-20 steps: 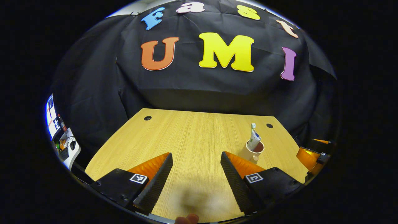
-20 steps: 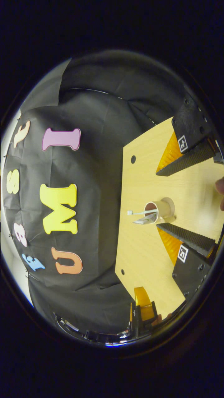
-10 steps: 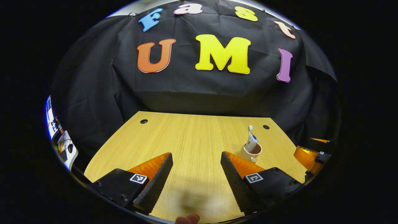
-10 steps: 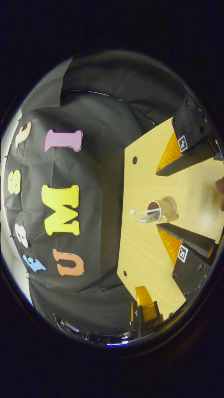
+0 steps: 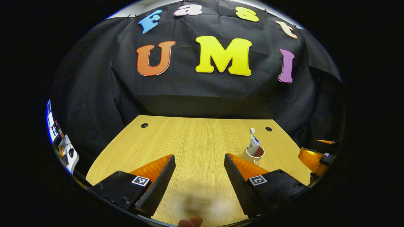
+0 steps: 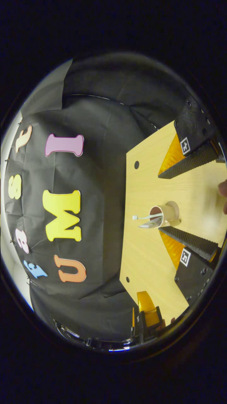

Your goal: Put the toothbrush and toothpaste on the desktop into the cup, then pick up the cup and place it on the coaster on the desktop.

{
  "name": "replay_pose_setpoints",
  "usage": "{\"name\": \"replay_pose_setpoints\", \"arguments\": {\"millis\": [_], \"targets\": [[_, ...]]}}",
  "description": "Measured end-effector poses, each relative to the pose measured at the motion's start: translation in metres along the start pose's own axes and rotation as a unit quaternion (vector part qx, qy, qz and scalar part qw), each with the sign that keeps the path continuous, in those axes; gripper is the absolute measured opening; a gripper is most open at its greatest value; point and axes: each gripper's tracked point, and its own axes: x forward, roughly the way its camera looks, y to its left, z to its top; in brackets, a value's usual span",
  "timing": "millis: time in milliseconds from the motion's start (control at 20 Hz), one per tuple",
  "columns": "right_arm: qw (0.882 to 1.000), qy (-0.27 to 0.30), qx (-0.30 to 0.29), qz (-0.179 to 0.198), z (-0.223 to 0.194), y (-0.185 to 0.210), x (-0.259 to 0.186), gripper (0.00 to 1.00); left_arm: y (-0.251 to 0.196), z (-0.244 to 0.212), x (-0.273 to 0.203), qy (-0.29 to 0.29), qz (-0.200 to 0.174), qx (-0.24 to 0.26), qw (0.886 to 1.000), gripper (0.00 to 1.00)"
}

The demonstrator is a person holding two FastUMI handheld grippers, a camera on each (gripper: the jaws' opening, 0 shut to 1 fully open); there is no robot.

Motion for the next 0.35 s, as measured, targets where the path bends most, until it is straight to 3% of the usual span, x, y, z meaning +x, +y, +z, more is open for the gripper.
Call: {"name": "replay_pose_setpoints", "arguments": {"millis": [350], "targets": [[1.0,0.0,0.002,-0.001,-0.0009,-0.0008,0.0012,0.92,-0.0018,0.0027,-0.0008,-0.005,-0.003,0.004,1.0,0.98]]}}
